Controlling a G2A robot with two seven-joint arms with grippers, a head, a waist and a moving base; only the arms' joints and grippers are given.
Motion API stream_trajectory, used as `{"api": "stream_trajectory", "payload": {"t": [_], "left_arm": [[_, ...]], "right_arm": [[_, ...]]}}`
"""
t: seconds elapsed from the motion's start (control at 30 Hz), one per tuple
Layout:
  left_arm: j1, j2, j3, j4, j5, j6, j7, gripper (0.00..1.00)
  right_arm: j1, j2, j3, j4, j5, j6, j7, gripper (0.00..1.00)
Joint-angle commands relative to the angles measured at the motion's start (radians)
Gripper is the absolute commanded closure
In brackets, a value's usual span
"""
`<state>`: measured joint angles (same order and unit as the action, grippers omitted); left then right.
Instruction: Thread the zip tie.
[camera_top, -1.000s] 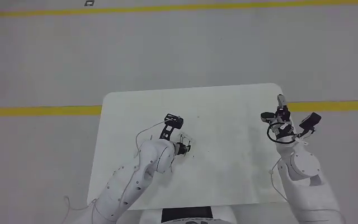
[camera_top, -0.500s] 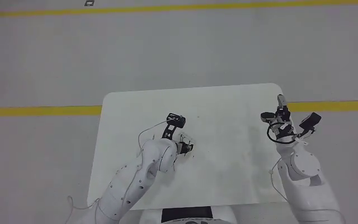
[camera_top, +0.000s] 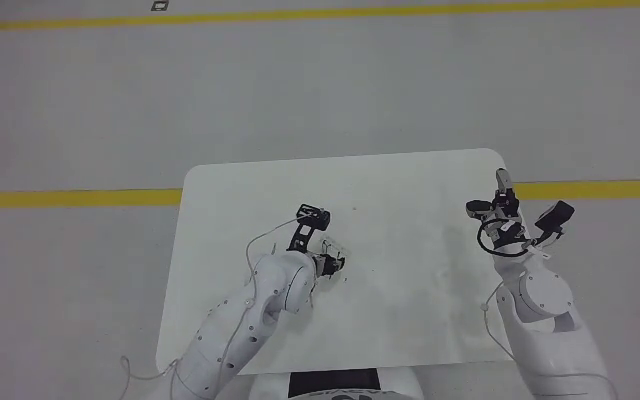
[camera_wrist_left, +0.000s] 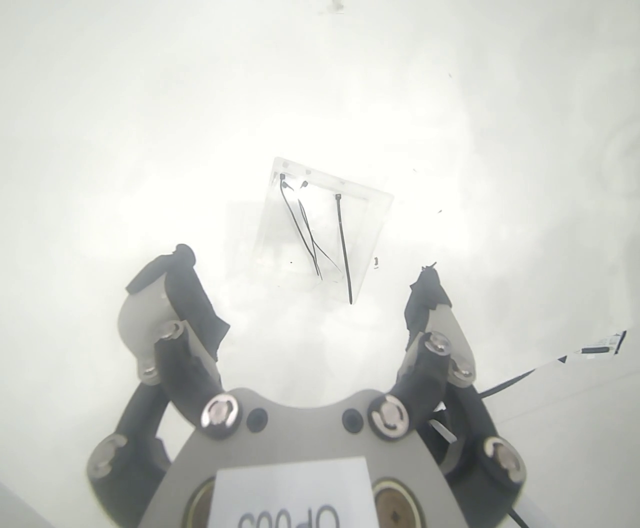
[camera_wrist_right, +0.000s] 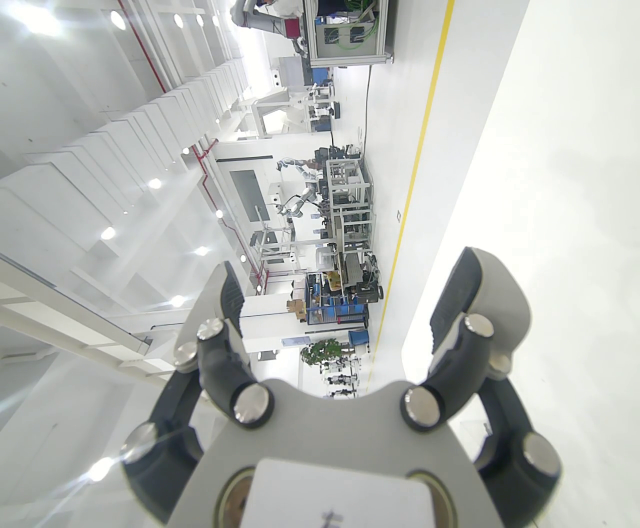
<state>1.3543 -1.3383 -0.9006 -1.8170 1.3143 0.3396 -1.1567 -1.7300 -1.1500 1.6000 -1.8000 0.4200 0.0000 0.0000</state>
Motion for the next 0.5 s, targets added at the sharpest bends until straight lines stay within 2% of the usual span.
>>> {"api": "stream_trajectory", "payload": {"t": [0.0,0.03,0.1,0.17,0.2,0.33,0.47], "left_arm": [[0.005,-0.003,-0.001,-0.005,0.027,0.000,-0.015,0.00],[0.009,-0.005,-0.001,-0.008,0.039,0.000,-0.021,0.04],[0.019,-0.010,-0.003,-0.020,0.068,0.000,-0.042,0.19],[0.030,-0.015,-0.004,-0.033,0.088,0.000,-0.052,0.45],[0.037,-0.018,-0.005,-0.039,0.097,0.000,-0.057,0.51],[0.044,-0.030,-0.007,-0.040,0.116,0.000,-0.060,0.69],[0.038,-0.043,-0.005,-0.019,0.114,0.000,-0.046,0.71]], "right_arm": [[0.000,0.000,0.000,0.000,0.000,0.000,0.000,0.00],[0.000,0.000,0.000,0.000,0.000,0.000,0.000,0.00],[0.000,0.000,0.000,0.000,0.000,0.000,0.000,0.00],[0.000,0.000,0.000,0.000,0.000,0.000,0.000,0.00],[0.000,0.000,0.000,0.000,0.000,0.000,0.000,0.00],[0.000,0.000,0.000,0.000,0.000,0.000,0.000,0.00],[0.000,0.000,0.000,0.000,0.000,0.000,0.000,0.00]]}}
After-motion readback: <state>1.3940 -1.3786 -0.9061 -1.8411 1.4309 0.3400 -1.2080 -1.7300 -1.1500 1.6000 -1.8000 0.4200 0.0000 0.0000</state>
